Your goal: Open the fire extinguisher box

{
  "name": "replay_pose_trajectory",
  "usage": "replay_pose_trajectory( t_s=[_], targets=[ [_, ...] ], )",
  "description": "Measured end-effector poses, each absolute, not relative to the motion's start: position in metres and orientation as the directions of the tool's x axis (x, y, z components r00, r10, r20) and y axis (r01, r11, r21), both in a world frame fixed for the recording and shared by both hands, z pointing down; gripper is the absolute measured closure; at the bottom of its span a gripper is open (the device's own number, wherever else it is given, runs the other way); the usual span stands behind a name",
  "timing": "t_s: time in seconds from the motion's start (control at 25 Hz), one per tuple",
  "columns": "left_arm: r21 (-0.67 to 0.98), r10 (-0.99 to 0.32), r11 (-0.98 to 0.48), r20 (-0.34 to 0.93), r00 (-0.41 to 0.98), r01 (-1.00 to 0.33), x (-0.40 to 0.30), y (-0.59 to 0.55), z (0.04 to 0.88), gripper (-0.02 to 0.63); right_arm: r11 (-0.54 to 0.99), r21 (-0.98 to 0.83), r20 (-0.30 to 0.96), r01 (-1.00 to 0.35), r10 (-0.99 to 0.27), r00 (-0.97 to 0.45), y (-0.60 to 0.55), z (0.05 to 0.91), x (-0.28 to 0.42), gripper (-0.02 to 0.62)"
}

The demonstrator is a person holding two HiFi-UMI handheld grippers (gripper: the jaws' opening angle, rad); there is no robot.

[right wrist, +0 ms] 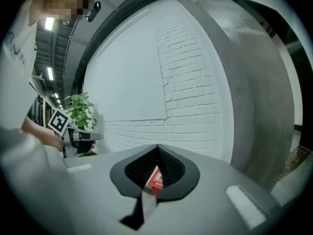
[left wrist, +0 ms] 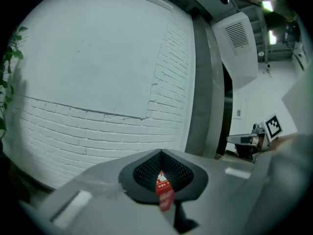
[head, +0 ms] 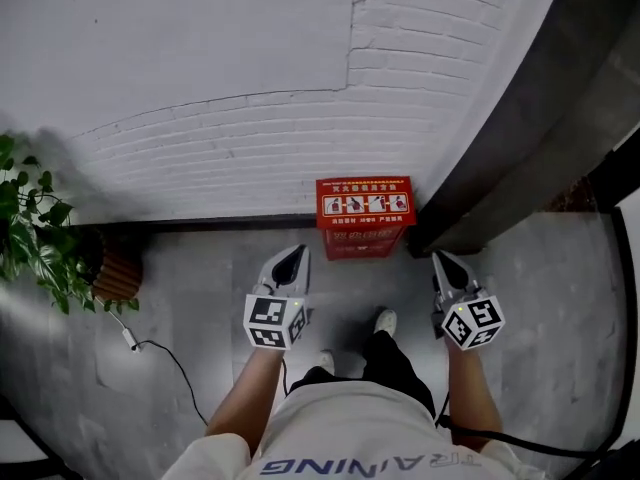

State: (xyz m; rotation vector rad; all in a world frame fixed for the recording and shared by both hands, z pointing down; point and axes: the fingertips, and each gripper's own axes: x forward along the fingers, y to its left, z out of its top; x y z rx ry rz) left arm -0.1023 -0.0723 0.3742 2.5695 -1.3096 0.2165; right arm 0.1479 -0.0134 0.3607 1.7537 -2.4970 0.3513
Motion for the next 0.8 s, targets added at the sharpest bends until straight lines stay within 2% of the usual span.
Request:
replay_pose_trajectory(
  t_s=[0.48,0.8],
  targets=[
    [0.115,-0.860,-0.419,0.268,0.434,-0.901,-0.024,-0.168,0.390,0.602,0.498,-0.209,0.218,-0.841,-0.815,-0.537,-0.137,0.391,0.213,0.592],
    [0.086,-0.868,-0.354,0.341,0.361,-0.931,-0.026,-0.190,0.428,0.601,0.511,-0.248,0.256,-0.823,-0.785,-0.564,-0.169,0.424,0.236,0.592]
  ],
)
